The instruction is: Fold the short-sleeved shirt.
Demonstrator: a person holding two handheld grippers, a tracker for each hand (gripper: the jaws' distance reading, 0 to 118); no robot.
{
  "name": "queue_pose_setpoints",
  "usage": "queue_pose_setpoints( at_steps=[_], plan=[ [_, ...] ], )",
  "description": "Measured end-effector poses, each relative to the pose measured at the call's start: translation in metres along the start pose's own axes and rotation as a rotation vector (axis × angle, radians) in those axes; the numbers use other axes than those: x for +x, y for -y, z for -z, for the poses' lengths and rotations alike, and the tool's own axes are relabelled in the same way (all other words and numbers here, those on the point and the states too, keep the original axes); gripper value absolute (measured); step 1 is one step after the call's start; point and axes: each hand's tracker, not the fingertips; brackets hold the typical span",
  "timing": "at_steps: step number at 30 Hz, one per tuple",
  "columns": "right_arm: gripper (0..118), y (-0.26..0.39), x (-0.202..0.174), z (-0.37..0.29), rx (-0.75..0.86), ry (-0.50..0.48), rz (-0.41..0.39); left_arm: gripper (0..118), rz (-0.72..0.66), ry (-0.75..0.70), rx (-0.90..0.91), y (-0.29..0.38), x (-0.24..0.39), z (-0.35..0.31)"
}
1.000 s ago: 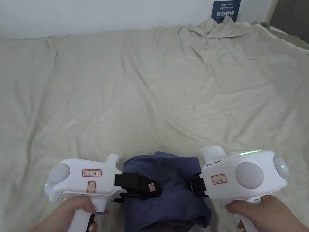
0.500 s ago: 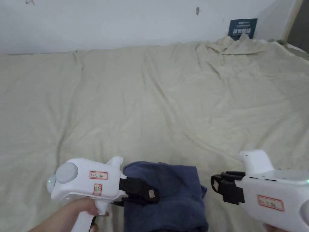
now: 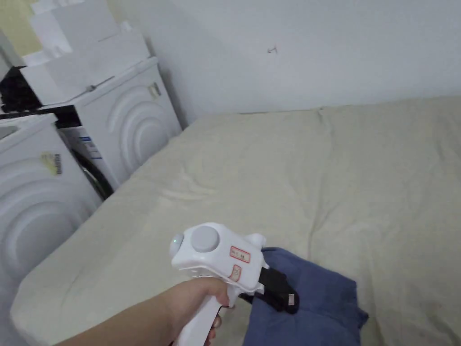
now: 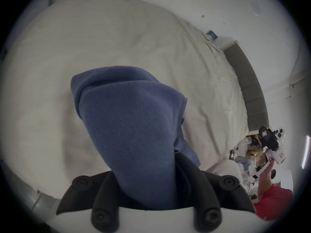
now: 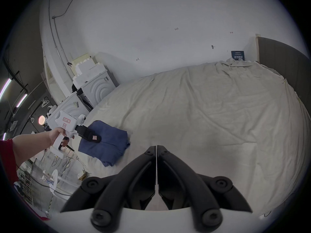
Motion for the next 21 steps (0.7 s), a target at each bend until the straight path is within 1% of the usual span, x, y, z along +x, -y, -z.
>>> queue_pose_setpoints(
  at_steps=[3,6,10,12,13,14,17,18,19,20,21],
  plan=[
    [4,-0.005,-0.021,0.013,-0.017,-0.022,-0.004,21,-0.007,-0.097,0.01,-0.006,-0.04,-0.027],
    [4,-0.011,-0.042,0.026,-0.034,-0.034,-0.034,21,-0.026,-0.166,0.021,-0.013,-0.078,-0.049],
    [4,-0.015,-0.062,0.037,-0.045,-0.047,-0.044,20,0.005,-0.296,-0.014,-0.027,-0.122,-0.06],
    [4,-0.017,-0.068,0.041,-0.05,-0.054,-0.028,20,0.008,-0.34,-0.051,-0.032,-0.139,-0.061],
    [4,-0.015,-0.06,0.045,-0.051,-0.055,-0.018,20,-0.005,-0.324,-0.061,-0.036,-0.15,-0.062],
    [4,-0.015,-0.06,0.046,-0.05,-0.053,-0.011,20,-0.006,-0.336,-0.071,-0.038,-0.158,-0.063],
    [4,-0.016,-0.066,0.051,-0.055,-0.039,-0.01,22,-0.027,-0.363,-0.06,-0.042,-0.177,-0.064],
    [4,-0.016,-0.067,0.052,-0.057,-0.03,-0.015,26,-0.045,-0.359,-0.068,-0.042,-0.183,-0.064],
    [4,-0.015,-0.068,0.053,-0.06,-0.027,-0.015,40,-0.066,-0.361,-0.076,-0.043,-0.188,-0.063],
    [4,-0.015,-0.069,0.053,-0.063,-0.027,-0.014,57,-0.066,-0.377,-0.069,-0.042,-0.19,-0.064],
    [4,-0.014,-0.07,0.054,-0.066,-0.026,-0.014,78,-0.062,-0.397,-0.07,-0.041,-0.192,-0.064]
  ],
)
